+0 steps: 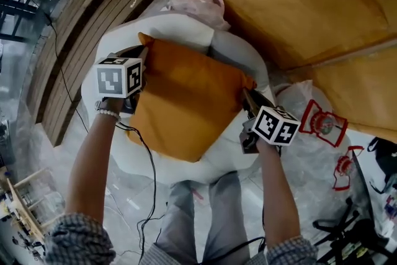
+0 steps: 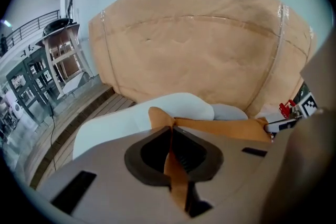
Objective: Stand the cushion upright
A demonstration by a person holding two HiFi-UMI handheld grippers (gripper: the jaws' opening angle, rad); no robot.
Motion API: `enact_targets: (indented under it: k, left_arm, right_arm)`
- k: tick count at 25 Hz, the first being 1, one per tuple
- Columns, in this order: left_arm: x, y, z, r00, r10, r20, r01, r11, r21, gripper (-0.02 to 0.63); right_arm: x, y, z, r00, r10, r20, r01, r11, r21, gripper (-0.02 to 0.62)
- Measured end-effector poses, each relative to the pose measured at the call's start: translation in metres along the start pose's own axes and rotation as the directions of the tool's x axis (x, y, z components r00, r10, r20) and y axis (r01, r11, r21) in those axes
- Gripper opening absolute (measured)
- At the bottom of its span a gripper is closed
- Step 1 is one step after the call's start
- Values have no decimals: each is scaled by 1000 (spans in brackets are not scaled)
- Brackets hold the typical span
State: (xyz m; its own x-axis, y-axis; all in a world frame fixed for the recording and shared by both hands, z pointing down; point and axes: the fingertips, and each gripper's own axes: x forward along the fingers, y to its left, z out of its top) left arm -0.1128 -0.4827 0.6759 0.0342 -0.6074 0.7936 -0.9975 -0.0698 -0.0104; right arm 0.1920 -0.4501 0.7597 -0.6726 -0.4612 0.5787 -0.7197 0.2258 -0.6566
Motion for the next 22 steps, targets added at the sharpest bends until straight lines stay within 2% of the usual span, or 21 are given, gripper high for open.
enact_targets:
  k: [3, 8, 17, 22]
  left_arm:
    - [-5, -3, -2, 1000, -22, -11, 22, 1000, -3, 15]
    - [-24, 0, -3, 999, -50, 9, 50, 999, 9, 14]
    - [-82, -6, -16, 990, -112, 82, 121, 987, -109, 12]
    - [-118, -15, -21, 982, -134, 133, 150, 981, -125, 12]
  right_arm:
    - [-6, 3, -2, 1000, -12, -1, 12, 1000, -13, 64]
    - [-16, 20, -2, 1000, -19, -17, 17, 995, -96, 60]
    - [-56, 46, -16, 998, -48, -32, 45, 993, -110, 55]
    - [-82, 60, -25, 997, -72, -42, 66, 991, -119, 51]
